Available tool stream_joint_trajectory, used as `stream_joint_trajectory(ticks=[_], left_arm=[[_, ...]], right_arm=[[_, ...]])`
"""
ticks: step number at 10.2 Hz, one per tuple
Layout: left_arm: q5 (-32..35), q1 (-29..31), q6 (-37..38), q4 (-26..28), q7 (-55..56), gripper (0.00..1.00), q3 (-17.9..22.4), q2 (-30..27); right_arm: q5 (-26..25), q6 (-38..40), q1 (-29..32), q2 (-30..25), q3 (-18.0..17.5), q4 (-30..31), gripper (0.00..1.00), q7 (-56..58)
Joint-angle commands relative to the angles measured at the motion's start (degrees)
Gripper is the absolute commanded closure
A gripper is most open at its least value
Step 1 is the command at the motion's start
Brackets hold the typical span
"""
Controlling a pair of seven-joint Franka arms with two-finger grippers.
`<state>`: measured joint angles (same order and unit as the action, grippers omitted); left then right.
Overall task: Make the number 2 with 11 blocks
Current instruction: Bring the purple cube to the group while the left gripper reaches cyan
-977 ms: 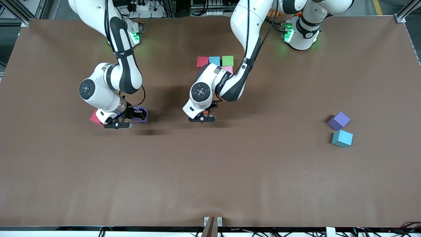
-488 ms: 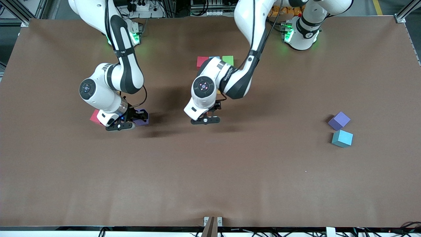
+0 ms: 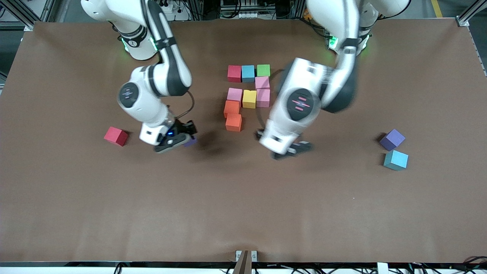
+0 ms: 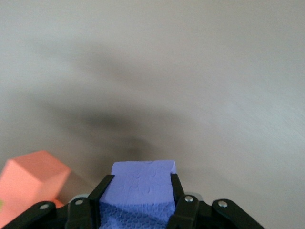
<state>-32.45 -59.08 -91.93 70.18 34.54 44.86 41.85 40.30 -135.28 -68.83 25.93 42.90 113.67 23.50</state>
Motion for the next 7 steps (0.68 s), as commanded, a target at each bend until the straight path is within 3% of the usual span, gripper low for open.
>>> stream_joint_trajectory(ticks=[1,3,5,7], left_arm=[[12.6,10.5,1.3,3.0,-1.0,0.0,-9.9,-6.9],[20.5,23.6,1.1,3.3,-3.2,0.0,-23.0,-9.8],[30.3,42.2,0.1,3.5,-4.4,0.0,-42.6,-11.2],[39.3,55.2,-1.2,6.2,-5.8,0.0,-56.1,-11.8]], right_arm=[[-2.7,3.5,0.0,8.3,-5.2,-13.2,0.91,-1.5],[-2.9,4.9,0.0,11.5,-10.2,-21.5,0.95,-0.7],[-3.5,4.9,0.0,15.4,-14.8,-28.6,1.0,4.2],[-6.7,4.3,0.0,19.3,-17.1,-31.9,1.0,13.5]])
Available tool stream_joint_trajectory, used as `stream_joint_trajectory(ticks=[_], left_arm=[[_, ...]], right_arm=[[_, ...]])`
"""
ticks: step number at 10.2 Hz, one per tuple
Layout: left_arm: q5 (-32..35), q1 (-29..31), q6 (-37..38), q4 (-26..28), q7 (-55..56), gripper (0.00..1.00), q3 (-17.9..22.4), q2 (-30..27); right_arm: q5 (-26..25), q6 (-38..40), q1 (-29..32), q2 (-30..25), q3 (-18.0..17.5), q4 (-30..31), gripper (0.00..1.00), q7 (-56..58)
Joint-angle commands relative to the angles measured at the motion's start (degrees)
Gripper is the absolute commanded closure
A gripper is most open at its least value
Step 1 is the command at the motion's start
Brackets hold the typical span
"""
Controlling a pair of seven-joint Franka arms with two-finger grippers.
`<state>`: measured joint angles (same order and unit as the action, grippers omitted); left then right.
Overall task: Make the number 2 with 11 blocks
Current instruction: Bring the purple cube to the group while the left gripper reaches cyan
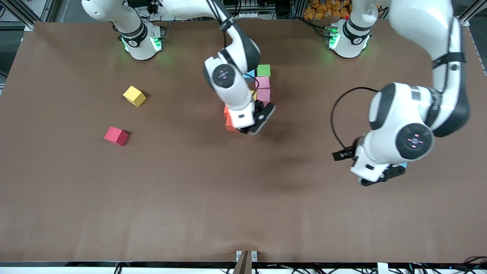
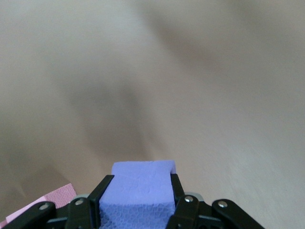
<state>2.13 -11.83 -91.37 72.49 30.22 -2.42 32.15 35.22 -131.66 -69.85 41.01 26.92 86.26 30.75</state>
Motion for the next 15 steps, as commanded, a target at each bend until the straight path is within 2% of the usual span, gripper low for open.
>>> stream_joint_trajectory(ticks=[1,2,3,5,6,8,10,12,14,15], left_arm=[[6.9,13.3,-3.2,6.1,-3.9,0.0,-13.8,-2.5],[8.9,17.6,-5.1,9.0,-5.7,0.0,-17.3,-3.2],[10.1,19.7,-8.3,14.3,-5.9,0.0,-18.9,-5.1],[11.8,22.0,-19.5,28.3,-6.7,0.0,-19.0,-11.2],[13.8,23.9,-23.2,32.8,-10.2,0.0,-19.0,-12.6],[14.1,28.2,-26.1,36.0,-18.6,0.0,-18.9,-12.9],[14.2,31.7,-28.7,36.2,-28.1,0.0,-18.9,-11.9],[18.1,33.5,-32.8,35.4,-33.1,0.0,-18.3,-10.0],[18.8,35.7,-39.4,35.5,-39.5,0.0,-18.3,-6.5],[19.2,36.1,-40.2,35.4,-40.8,0.0,-18.2,-5.7]], right_arm=[[-1.6,0.7,1.0,5.0,-1.3,-4.5,1.0,12.8],[-1.6,0.7,1.3,5.1,-1.3,-4.3,1.0,16.6],[-1.6,1.1,1.4,5.1,-1.3,-3.8,1.0,18.3],[-1.6,1.8,1.6,5.6,-1.7,-3.3,1.0,19.6],[-1.7,2.2,1.7,6.0,-2.0,-3.2,1.0,20.9],[-1.8,2.5,1.6,6.1,-2.0,-1.3,1.0,22.5],[-2.1,5.4,1.6,6.1,-1.9,-0.8,1.0,22.3],[-3.5,9.2,1.6,5.8,-1.7,-0.8,1.0,21.8],[-4.2,9.2,1.5,5.9,-1.7,-0.6,1.0,21.6],[-4.5,9.1,1.4,5.9,-1.7,-0.5,1.0,21.5]])
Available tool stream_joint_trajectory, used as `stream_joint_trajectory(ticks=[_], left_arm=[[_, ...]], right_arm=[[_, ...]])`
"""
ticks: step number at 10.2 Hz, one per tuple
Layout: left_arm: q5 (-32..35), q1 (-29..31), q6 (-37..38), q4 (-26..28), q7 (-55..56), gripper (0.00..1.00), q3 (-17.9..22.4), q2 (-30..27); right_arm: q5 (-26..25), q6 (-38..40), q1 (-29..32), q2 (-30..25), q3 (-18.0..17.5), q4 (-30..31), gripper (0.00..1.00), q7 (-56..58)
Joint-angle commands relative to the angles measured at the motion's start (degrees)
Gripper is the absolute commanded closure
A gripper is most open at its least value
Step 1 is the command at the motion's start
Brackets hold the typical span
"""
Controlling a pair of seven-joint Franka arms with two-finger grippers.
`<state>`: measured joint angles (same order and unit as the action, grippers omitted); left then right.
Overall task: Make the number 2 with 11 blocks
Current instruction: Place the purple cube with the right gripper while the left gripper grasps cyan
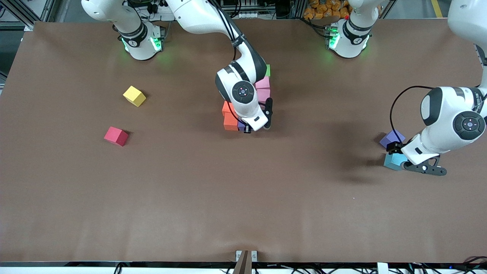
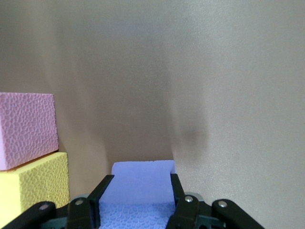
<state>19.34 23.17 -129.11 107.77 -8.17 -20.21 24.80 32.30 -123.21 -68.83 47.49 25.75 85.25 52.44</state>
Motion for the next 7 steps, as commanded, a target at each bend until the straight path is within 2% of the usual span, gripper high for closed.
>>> stream_joint_trajectory(ticks=[1,5,6,7], left_arm=[[2.1,1.1,-2.7,0.2,-2.4,0.0,-0.5,2.6],[5.4,1.7,-3.4,-1.1,-3.6,0.0,-0.4,5.0],[6.4,1.8,-4.0,-1.4,-4.7,0.0,-0.4,5.6],[7.8,1.8,-5.0,-1.5,-5.3,0.0,-0.4,6.1]], right_arm=[[-2.3,0.6,0.5,-0.6,-0.5,0.6,1.0,-0.1],[-3.6,-0.3,0.6,-0.3,-0.6,0.5,1.0,0.0],[-3.6,-1.3,0.5,0.0,-0.6,0.6,0.95,-0.1],[-3.6,-1.9,0.6,0.1,-0.6,0.5,0.54,-0.7]])
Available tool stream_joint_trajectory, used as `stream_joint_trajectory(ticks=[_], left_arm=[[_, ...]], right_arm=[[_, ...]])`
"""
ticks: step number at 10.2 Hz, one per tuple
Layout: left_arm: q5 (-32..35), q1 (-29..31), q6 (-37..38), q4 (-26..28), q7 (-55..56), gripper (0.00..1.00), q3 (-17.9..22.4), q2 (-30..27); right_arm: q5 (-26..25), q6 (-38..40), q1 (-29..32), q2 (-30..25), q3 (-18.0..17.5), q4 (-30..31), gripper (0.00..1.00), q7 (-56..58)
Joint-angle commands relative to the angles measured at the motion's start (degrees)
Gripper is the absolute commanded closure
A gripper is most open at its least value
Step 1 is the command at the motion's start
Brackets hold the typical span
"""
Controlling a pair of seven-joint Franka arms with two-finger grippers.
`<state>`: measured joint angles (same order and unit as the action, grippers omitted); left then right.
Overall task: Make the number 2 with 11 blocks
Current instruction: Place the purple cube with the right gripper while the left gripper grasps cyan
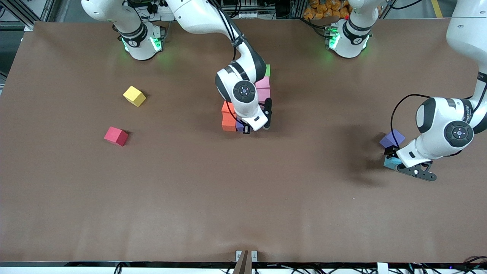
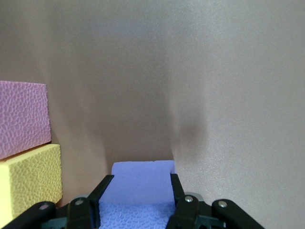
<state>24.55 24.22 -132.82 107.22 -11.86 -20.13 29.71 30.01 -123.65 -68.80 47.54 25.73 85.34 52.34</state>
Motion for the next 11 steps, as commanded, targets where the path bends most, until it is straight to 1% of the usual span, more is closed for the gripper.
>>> stream_joint_trajectory(ticks=[1,3,6,7,10,11], left_arm=[[3.9,0.9,-1.7,-1.0,-1.7,0.0,-0.5,1.6],[6.0,2.0,-2.7,-1.1,-2.5,0.0,-0.6,2.4],[5.2,2.3,-2.8,-1.0,-2.6,0.0,-0.6,3.1],[5.0,2.4,-2.8,-1.0,-2.6,0.0,-0.6,3.6],[2.8,2.9,-2.8,-1.0,-2.8,0.0,-0.6,5.0],[2.7,2.9,-2.8,-1.0,-3.0,0.0,-0.6,5.2]], right_arm=[[-1.2,-1.5,0.7,0.1,-0.7,0.4,0.01,-0.8],[-0.6,-1.3,0.8,-0.1,-0.6,0.3,0.0,-0.9],[-0.4,-0.7,0.9,-1.2,-0.2,0.3,0.0,-0.8],[-0.4,1.3,1.6,-2.2,-0.1,0.4,0.0,-0.7],[-0.4,11.4,3.9,-9.2,2.5,0.4,0.0,-0.8],[-0.5,13.3,4.6,-12.2,4.3,1.5,0.0,-1.4]])
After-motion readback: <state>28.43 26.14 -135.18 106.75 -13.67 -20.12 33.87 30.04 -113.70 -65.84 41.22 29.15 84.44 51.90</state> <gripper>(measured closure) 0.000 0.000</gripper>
